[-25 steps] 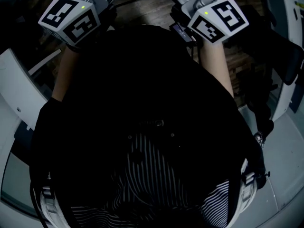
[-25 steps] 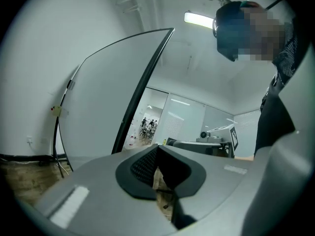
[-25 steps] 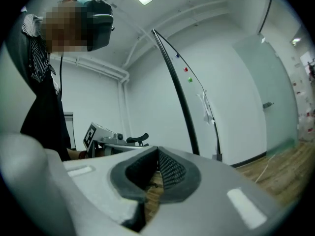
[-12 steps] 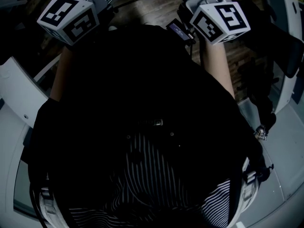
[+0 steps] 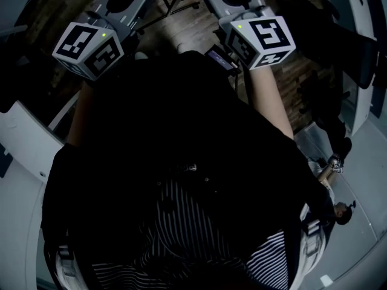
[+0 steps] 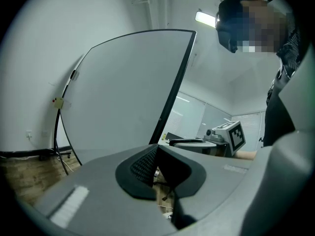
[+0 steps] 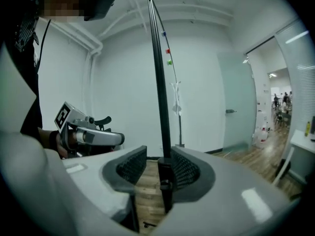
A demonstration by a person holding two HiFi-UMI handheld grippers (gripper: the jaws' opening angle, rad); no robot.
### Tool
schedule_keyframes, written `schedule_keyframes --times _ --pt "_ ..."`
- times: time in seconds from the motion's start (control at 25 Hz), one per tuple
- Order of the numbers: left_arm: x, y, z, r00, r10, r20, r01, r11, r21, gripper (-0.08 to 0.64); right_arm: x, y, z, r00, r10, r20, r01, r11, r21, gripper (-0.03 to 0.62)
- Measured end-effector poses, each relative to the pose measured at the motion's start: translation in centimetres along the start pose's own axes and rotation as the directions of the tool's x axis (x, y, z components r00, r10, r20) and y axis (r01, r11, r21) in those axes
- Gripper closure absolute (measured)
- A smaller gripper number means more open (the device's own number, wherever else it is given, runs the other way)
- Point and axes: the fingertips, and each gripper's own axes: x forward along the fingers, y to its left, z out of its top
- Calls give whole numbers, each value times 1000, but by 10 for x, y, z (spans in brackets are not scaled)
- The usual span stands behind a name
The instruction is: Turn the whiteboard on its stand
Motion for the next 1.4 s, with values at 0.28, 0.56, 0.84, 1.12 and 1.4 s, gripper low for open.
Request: schedule_keyframes --times 0.28,0.56,0.84,1.12,1.4 --pt "11 -11 -22 1000 -23 -4 23 998 -54 558 6 -6 -28 997 -38 -64 38 999 2 360" --pt "2 8 -28 1000 1 -26 -3 998 -70 558 20 -25 -31 992 -60 -111 60 998 -2 347" --pt "-6 30 -21 999 37 14 -35 992 -120 558 37 -25 -28 992 -60 -113 64 998 29 336" --pt "-1 -3 -33 998 52 -28 -54 993 -103 558 21 -26 -35 993 -61 -105 59 998 -19 335" --pt "5 -23 -38 997 48 -57 -53 995 -83 558 15 -30 -40 991 -62 -116 61 998 -15 335"
